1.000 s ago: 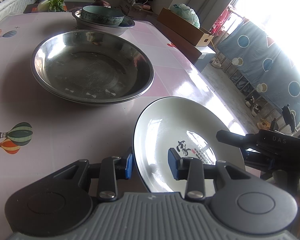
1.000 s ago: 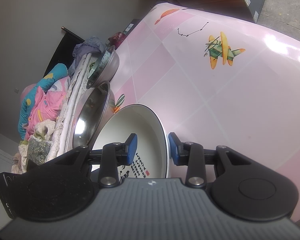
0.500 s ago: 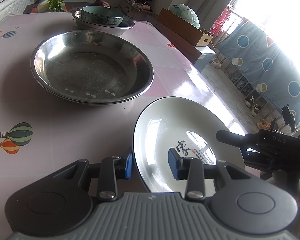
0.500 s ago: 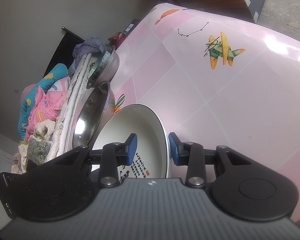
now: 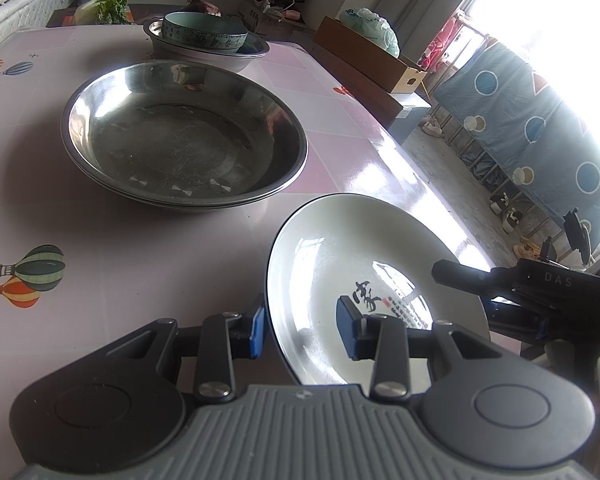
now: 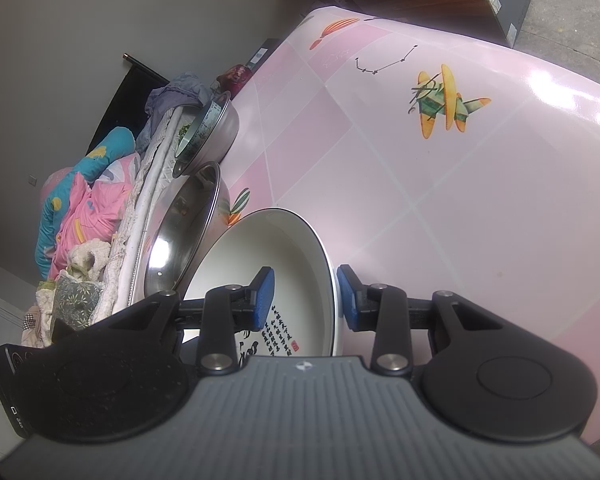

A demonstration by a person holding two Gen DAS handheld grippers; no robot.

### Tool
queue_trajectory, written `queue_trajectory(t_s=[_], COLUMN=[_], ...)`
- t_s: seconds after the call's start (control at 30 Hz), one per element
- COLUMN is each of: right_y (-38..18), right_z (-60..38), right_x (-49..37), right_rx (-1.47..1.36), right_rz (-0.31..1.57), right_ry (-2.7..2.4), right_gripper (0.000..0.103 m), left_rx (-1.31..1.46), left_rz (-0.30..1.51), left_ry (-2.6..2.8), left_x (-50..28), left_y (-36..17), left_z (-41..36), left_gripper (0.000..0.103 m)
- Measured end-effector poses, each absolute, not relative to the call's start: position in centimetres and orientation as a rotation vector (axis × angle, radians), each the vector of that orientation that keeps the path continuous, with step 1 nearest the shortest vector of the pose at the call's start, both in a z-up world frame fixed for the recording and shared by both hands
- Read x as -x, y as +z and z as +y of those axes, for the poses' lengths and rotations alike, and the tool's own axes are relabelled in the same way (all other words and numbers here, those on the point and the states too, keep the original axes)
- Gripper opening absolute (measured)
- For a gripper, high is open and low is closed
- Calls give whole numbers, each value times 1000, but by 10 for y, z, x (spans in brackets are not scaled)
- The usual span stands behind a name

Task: Organize plates and bowls
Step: 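Hold the white plate raised by its rim with both tools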

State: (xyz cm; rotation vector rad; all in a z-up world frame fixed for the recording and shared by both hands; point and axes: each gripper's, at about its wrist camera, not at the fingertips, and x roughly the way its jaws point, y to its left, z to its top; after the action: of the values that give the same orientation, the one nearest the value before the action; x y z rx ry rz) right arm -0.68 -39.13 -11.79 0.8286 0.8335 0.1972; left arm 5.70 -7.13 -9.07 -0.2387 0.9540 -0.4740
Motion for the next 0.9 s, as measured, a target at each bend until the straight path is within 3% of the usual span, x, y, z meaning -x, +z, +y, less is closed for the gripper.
queue_trajectory(t_s=[0.9], right_y=[-116], right_z=[-389], right_x=[7], right_rx=[-793], right_rz=[822], right_ry=[190], right_gripper=[34], left_rx=[139], left_rz=[899], left_ry=[-441], left_x=[-48], left_y=[-89], left_z=[-84], left_gripper=[35])
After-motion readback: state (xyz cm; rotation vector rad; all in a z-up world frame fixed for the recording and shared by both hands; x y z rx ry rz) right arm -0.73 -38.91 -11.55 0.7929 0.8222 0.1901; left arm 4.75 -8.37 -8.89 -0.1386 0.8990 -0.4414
